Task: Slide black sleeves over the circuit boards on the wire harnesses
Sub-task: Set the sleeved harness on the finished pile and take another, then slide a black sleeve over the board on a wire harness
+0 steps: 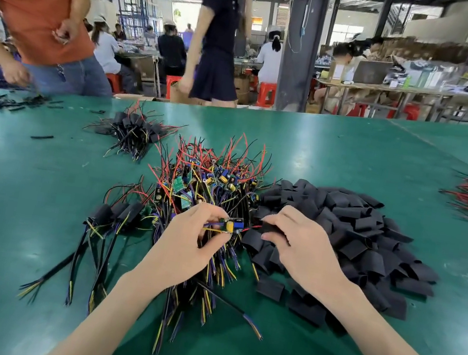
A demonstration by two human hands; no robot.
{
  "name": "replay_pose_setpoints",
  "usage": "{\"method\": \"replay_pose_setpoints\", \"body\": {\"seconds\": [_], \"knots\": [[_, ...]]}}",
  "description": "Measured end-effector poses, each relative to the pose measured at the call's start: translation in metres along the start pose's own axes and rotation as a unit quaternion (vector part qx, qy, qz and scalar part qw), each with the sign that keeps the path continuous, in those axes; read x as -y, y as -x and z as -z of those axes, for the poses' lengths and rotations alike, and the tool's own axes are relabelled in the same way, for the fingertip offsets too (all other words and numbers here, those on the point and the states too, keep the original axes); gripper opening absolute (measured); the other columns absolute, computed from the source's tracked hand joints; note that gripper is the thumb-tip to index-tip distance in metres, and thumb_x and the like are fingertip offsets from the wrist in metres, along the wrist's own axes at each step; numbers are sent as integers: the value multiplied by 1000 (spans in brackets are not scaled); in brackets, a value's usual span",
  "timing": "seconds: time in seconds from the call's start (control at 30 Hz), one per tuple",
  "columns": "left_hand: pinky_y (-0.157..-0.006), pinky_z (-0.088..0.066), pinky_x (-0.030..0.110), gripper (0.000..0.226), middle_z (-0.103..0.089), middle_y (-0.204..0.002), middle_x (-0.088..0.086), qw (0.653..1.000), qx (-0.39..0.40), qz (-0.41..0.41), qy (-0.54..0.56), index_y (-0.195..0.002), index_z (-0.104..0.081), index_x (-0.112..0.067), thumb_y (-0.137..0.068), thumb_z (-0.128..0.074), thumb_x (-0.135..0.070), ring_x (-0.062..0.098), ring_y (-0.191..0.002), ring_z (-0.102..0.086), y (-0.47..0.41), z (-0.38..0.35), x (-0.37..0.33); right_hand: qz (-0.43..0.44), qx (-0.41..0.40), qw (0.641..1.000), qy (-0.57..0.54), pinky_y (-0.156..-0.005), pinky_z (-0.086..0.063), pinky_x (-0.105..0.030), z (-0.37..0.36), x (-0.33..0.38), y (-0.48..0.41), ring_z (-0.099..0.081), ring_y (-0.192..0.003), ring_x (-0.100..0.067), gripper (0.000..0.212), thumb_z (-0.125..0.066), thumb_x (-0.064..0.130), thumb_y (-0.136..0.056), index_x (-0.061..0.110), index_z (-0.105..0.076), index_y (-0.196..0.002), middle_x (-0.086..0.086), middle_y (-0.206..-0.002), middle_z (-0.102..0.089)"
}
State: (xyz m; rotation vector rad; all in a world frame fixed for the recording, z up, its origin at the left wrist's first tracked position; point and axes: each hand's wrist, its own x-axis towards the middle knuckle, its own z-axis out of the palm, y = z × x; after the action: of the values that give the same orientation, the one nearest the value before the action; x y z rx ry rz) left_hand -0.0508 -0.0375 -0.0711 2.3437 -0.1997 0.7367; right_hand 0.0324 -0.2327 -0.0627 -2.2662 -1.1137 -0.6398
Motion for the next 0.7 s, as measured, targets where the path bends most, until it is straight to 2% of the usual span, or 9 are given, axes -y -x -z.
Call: {"method": "replay_pose_setpoints", "body": {"seconds": [0.07, 0.13, 0.2, 0.3, 0.37, 0.43, 0.53, 0.6, 0.7], "knots": [[-74, -41, 9, 23, -62, -98, -18, 1000, -1, 12, 9, -104, -57, -32, -87, -67, -20, 1, -87, -58, -1, -1, 1, -1, 1, 1000, -10, -69, -52, -41, -1, 1, 0, -60, -80, -26, 29, -71, 17, -81, 9, -67, -108, -5, -94, -60], [-69, -41, 10, 23, -63, -96, -17, 1000, -5, 15, 14, -102, -57, -35, -88, -66, -20, 6, -80, -58, -2, -1, 1, 4, -3, 1000, -22, -72, -51, -33, -3, 2, 1, -50, -75, -12, 37, -74, 20, -79, 11, -65, -113, -2, -99, -60], [-67, -39, 7, 22, -62, -94, -16, 1000, -8, 9, 15, -102, -59, -34, -88, -65, -17, 3, -77, -57, -1, -1, 1, 9, -5, 999, -39, -71, -43, -23, -4, 3, 1, -33, -72, 1, 41, -75, 22, -78, 12, -65, -116, 1, -102, -59], [-72, -38, 4, 17, -62, -95, -18, 1000, -5, 10, 21, -104, -64, -24, -89, -64, -15, -6, -85, -57, -1, -4, 0, 14, 3, 998, -61, -74, -36, -16, -4, 4, 1, -32, -77, 5, 45, -76, 21, -77, 12, -63, -119, 0, -106, -60], [-73, -39, 6, 15, -63, -94, -15, 1000, -1, 12, 20, -104, -66, -21, -89, -64, -17, -4, -86, -58, -1, -5, 1, 23, 10, 997, -69, -78, -37, -14, -4, 4, 2, -40, -83, 3, 45, -76, 19, -76, 11, -63, -119, 0, -108, -61], [-73, -40, 9, 14, -64, -93, -13, 1000, 0, 10, 15, -103, -67, -20, -89, -64, -17, 0, -84, -59, -1, -6, 2, 36, 10, 997, -64, -80, -40, -15, -5, 4, 3, -52, -91, -7, 43, -77, 18, -76, 11, -65, -116, 0, -107, -61], [-75, -40, 8, 15, -64, -92, -12, 1000, -5, 3, 11, -103, -68, -18, -88, -65, -16, -1, -85, -58, -1, -5, 2, 54, 10, 996, -67, -82, -40, -14, -5, 3, 3, -55, -94, -12, 41, -76, 18, -76, 9, -65, -115, -1, -107, -62], [-77, -39, 9, 15, -64, -90, -9, 1000, -11, -17, -2, -102, -68, -16, -87, -65, -16, -2, -83, -57, -2, -4, 1, 67, 20, 995, -77, -83, -46, -25, -4, 2, 2, -58, -93, -16, 41, -75, 20, -78, 8, -65, -116, -1, -106, -62], [-78, -44, 17, 15, -64, -90, -5, 1000, -11, -27, -8, -101, -69, -15, -86, -66, -14, 3, -82, -58, -2, -4, 0, 69, 40, 991, -106, -75, -50, -35, -3, 1, 1, -60, -87, -19, 40, -74, 20, -79, 7, -65, -116, 0, -103, -61]]}}
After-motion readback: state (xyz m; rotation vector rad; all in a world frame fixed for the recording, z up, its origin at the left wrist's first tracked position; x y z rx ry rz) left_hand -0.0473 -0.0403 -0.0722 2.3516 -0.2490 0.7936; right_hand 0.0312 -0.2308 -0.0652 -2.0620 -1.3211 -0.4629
